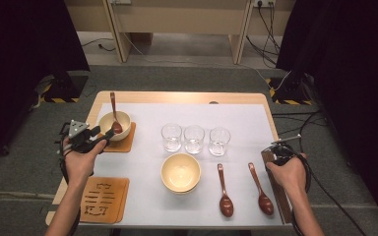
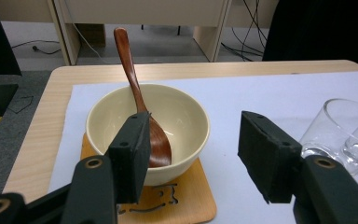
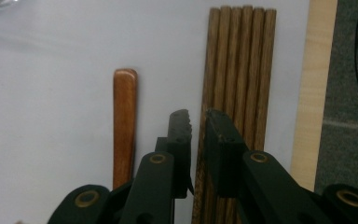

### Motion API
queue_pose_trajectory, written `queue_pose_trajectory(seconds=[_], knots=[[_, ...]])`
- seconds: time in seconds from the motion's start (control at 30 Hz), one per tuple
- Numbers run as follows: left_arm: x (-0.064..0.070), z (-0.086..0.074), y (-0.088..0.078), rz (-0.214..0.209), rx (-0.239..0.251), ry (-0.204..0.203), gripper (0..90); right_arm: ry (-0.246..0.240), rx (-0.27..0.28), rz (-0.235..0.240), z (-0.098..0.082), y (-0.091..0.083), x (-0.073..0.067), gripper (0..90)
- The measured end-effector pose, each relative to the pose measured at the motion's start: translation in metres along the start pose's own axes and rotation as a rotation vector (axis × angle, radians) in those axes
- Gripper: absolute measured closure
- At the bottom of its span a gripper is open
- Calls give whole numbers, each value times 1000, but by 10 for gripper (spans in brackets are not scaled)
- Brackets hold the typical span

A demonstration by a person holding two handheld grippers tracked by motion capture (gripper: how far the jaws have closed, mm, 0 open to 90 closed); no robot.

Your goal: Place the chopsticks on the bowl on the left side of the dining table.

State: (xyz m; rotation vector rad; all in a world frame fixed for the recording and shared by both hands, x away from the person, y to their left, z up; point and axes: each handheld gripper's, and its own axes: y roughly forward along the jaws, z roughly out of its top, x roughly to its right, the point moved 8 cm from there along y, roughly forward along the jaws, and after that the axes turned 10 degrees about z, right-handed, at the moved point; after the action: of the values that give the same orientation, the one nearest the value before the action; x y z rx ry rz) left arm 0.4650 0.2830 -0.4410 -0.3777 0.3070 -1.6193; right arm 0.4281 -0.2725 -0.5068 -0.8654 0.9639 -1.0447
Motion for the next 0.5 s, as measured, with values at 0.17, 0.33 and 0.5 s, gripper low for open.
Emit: queue_pose_trajectory(seconds=[0.17,0.33,0.5], knots=[[-1,-2,-1,6,-1,-6,430,26,-28,-2,-5,3,6,811],[-3,-5,-3,15,-5,-9,427,45,-48,13,-8,9,6,811],[-4,-4,-5,17,0,-14,426,56,-62,7,-7,10,6,813]])
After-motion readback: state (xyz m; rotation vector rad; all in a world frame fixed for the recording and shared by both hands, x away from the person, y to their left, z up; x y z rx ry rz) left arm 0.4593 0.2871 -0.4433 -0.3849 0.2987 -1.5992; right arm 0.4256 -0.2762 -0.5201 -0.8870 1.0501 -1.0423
